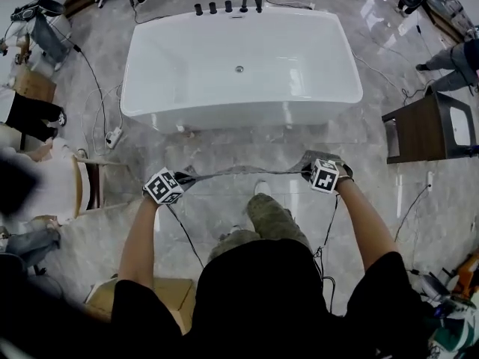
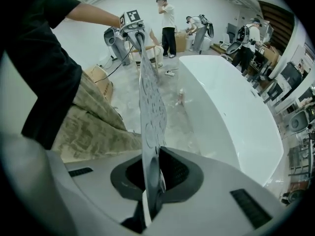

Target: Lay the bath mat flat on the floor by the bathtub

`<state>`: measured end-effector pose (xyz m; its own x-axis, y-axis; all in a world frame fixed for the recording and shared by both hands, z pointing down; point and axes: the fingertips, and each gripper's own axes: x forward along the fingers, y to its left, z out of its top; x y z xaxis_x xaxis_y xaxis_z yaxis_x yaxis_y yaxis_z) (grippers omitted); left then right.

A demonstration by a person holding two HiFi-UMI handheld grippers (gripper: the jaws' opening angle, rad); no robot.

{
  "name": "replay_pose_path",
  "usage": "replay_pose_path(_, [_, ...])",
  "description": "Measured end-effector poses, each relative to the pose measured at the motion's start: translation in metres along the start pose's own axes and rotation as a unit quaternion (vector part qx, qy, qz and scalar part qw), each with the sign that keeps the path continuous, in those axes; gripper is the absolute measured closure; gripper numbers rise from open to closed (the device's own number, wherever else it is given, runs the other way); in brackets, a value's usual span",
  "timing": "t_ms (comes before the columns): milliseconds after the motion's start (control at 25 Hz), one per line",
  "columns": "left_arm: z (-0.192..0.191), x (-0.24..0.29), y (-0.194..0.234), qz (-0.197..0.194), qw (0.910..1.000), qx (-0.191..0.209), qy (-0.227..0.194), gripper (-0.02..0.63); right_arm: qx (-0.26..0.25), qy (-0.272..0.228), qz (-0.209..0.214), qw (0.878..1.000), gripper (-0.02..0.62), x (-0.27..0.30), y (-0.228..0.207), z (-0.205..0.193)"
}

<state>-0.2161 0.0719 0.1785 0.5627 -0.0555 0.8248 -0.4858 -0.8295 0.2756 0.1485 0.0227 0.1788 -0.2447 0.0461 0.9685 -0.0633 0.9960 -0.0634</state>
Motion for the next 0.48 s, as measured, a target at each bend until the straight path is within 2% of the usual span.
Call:
replay_pose_path(200, [0.0,0.039,0.028,0.011,0.9996,-0.025,0.008,0.577,0.011,-0.001,0.012,1.0,0.571,0.033,-0.037,-0.014])
replay_pose_path(360, [-0.019,0.065,0.039,0.009,0.9994,-0.026,0.02,0.577,0.053,-0.007,0.007,0.999,0.571,0.066,-0.046,-0.019])
replay_pose_path(480, [-0.027,0.086,0.052,0.007,0.9992,-0.036,0.014,0.577,0.082,-0.005,-0.002,0.997,0.571,0.087,-0.054,-0.026])
